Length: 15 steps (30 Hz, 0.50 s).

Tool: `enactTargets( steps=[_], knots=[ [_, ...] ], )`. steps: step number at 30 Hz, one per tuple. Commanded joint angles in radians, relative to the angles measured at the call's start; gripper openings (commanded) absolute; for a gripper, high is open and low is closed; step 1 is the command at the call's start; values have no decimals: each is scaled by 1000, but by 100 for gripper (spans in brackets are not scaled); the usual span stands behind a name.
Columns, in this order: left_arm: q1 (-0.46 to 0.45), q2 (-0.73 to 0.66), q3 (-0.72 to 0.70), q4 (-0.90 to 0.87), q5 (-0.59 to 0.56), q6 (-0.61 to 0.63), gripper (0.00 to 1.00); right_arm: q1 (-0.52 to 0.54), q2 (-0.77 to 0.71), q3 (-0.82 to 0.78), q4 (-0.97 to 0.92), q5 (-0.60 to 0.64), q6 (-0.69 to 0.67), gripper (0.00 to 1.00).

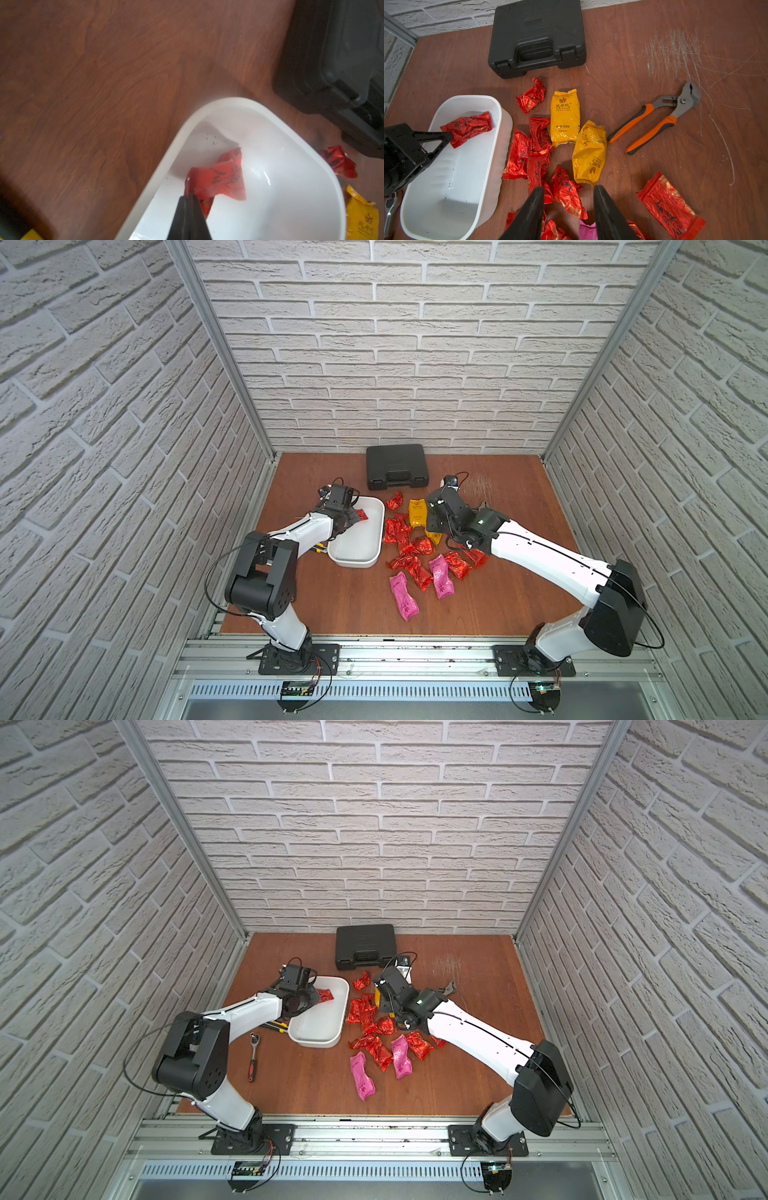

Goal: Take the tea bags out of the storage box
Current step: Pick up the tea bag from the storage box.

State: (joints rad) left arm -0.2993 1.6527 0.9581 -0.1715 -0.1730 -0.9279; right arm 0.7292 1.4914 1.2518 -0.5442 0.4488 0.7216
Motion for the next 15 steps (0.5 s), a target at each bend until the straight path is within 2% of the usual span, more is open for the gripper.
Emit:
enactTargets(
  steps=[1, 6, 9, 15],
  knots=[
    [-9, -79, -26, 21, -6, 13, 0, -4, -56, -14, -9, 30, -5, 44],
    [-64, -223, -37, -20, -9, 35, 0, -5, -108, -25, -12, -37, -4, 44],
    [-99, -317, -48, -48, -7, 5, 0, -7, -143, -60, 42, -127, 36, 45],
    [-178, -472, -101, -40, 11, -165, 0, -14, -151, -133, 258, -400, 143, 62]
  ],
)
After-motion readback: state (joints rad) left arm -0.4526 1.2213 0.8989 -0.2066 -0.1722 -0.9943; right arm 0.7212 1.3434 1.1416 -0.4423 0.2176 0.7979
